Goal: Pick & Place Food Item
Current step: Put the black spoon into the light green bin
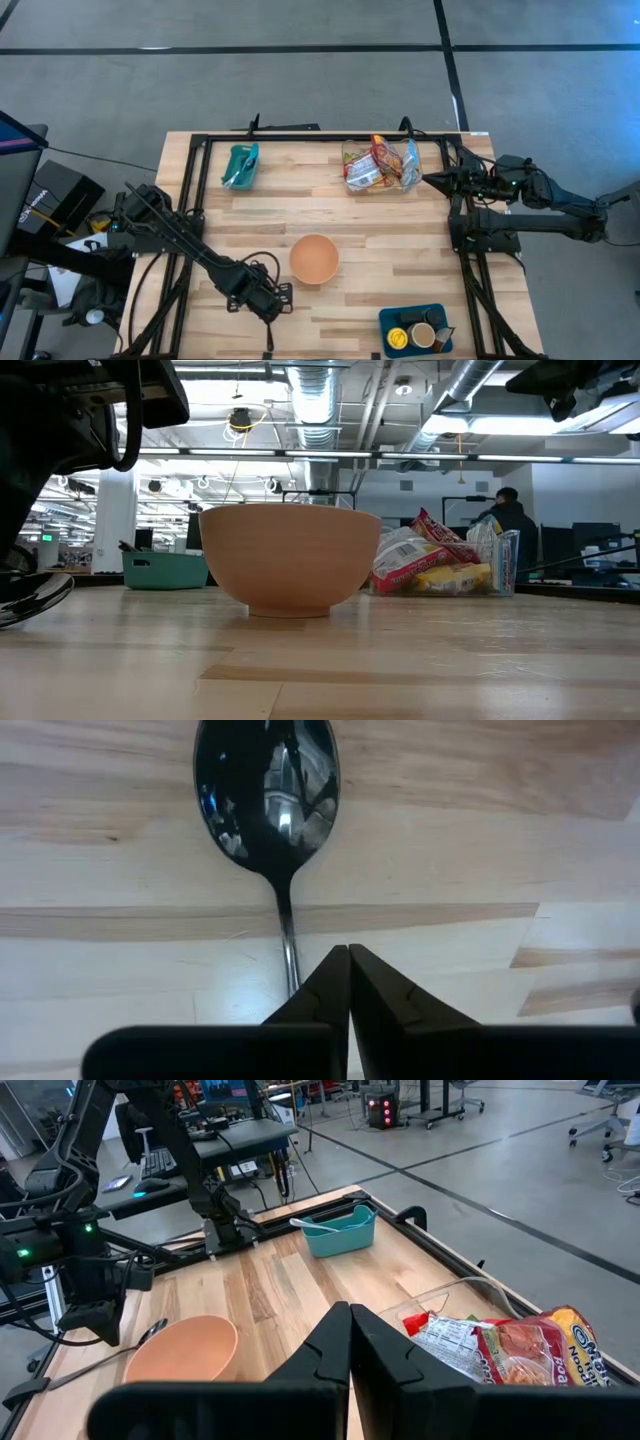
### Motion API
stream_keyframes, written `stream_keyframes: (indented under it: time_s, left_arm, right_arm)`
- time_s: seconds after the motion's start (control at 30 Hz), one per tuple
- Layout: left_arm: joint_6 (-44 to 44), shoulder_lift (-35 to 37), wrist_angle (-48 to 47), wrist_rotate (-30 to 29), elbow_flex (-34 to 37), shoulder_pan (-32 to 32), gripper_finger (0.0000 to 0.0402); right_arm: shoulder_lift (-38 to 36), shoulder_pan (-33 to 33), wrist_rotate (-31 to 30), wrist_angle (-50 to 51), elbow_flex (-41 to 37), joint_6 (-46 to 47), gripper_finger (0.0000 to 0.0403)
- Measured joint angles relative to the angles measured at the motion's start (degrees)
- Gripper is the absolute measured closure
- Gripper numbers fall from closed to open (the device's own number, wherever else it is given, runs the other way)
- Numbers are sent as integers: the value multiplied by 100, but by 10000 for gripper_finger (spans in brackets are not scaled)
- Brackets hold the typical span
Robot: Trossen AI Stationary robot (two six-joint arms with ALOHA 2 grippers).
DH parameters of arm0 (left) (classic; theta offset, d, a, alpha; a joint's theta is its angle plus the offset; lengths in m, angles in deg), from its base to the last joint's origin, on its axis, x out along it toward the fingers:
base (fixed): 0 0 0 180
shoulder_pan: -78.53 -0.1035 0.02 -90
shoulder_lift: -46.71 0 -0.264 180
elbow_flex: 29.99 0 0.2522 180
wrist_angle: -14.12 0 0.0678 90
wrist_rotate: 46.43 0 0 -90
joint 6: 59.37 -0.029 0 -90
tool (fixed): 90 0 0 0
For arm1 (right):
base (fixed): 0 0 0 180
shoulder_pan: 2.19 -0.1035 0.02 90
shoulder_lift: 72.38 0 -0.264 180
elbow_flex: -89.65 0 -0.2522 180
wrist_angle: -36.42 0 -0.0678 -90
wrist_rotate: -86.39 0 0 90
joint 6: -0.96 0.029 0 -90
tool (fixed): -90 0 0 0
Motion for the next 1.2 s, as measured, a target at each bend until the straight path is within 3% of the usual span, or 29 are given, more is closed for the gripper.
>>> stream_keyframes:
  time_s: [0.87, 1.03, 1.2]
  left_arm:
    - [-164, -260, 145, 315, 2, 0, 399]
    - [-371, -260, 130, 354, 2, 0, 374]
    - [-365, -260, 119, 353, 2, 0, 322]
  right_arm:
    - [0, 0, -1, -4, 0, -1, 403]
    - [0, 0, 1, -7, 0, 0, 403]
    - [0, 0, 2, -7, -1, 0, 403]
